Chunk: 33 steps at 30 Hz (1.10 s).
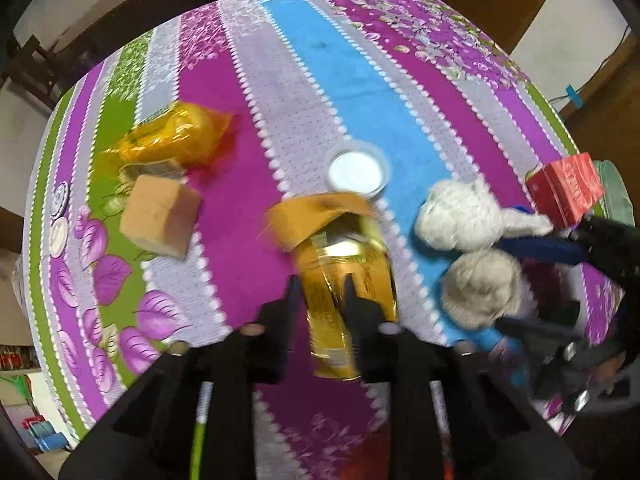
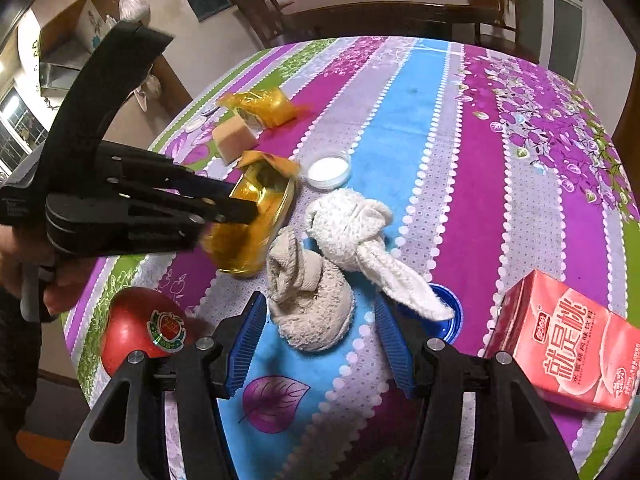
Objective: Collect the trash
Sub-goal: 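Grasp the gold packet with the left tool while the right tool grasps the grey towel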
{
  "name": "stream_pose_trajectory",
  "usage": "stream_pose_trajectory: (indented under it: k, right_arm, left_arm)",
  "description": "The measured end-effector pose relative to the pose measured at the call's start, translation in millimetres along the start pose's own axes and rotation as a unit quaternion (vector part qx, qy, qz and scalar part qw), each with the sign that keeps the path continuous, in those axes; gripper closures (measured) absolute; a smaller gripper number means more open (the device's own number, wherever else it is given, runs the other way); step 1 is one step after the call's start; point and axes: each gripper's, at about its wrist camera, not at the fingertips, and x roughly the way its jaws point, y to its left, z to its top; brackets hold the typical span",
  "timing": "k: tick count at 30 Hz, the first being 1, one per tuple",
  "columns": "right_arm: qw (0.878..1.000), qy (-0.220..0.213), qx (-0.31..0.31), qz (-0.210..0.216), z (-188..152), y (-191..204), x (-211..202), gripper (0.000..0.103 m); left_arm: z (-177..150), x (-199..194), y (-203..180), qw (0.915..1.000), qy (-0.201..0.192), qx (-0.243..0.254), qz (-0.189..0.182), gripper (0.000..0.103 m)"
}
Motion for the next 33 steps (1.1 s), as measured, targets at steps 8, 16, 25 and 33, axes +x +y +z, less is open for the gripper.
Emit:
stream_pose_trajectory:
  k: [8, 16, 25, 33]
  right_arm:
    - [1.000, -0.004, -0.002, -0.009, 8, 14, 9, 0.044]
    - [0.999, 0.003, 0.001, -0.054, 25, 16, 25, 0.044]
    - [0.997, 0.005, -0.030, -0.068, 12, 29, 25, 0.050]
    - [0.995, -0.009, -0.037, -0.093, -5, 29, 20, 0.059]
  left_arm:
    - [-10, -4, 28, 0.9998, 0.002, 0.000, 0.018, 0.083]
    - [-16, -4, 15, 0.9990, -0.021, 0.021, 0.034, 0.060]
    - [-37, -9, 8, 0.9977, -0.038, 0.033, 0.045, 0.068]
    - [-41, -9, 3, 0.9948, -0.063, 0.029, 0.074, 0.084]
